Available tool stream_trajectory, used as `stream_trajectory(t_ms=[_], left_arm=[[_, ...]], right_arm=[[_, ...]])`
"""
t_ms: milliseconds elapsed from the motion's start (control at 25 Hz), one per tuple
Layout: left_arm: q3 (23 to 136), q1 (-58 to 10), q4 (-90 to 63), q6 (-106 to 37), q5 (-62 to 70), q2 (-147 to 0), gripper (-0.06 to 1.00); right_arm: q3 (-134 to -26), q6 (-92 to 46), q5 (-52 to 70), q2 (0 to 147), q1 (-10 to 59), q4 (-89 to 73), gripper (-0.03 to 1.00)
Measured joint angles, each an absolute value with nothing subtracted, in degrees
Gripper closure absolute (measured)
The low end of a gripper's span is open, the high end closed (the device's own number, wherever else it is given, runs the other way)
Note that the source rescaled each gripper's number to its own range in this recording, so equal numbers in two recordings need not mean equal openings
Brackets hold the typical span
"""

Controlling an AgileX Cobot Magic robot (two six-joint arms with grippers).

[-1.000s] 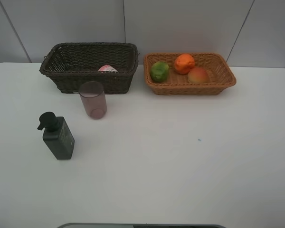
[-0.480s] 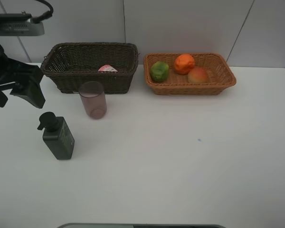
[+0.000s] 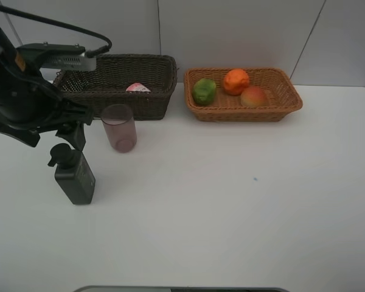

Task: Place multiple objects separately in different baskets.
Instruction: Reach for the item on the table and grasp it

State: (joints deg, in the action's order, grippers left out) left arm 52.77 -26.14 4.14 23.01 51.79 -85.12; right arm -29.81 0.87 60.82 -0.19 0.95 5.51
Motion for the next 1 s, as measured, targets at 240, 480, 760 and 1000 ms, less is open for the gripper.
stream_trajectory(t_ms=[240, 480, 760, 1000], left_arm=[[52.81, -28.20, 6.19, 28.05, 51.43, -88.88, 0.01], [52.05, -28.20, 6.92, 29.89, 48.95, -89.51, 0.01], [50.42, -28.20, 6.87, 31.66, 45.12, -91.62, 0.01], [49.67, -28.20, 6.27, 32.30, 43.71, -94.77, 0.01]], right_arm=[[-29.81, 0.87, 60.82, -0.19, 0.95, 5.51, -0.03], [-29.81, 0.87, 60.82, -0.19, 0.95, 5.51, -0.03], [-29.81, 0.87, 60.82, -0.19, 0.95, 5.51, -0.03], [-29.81, 0.87, 60.82, -0.19, 0.95, 5.51, -0.03]])
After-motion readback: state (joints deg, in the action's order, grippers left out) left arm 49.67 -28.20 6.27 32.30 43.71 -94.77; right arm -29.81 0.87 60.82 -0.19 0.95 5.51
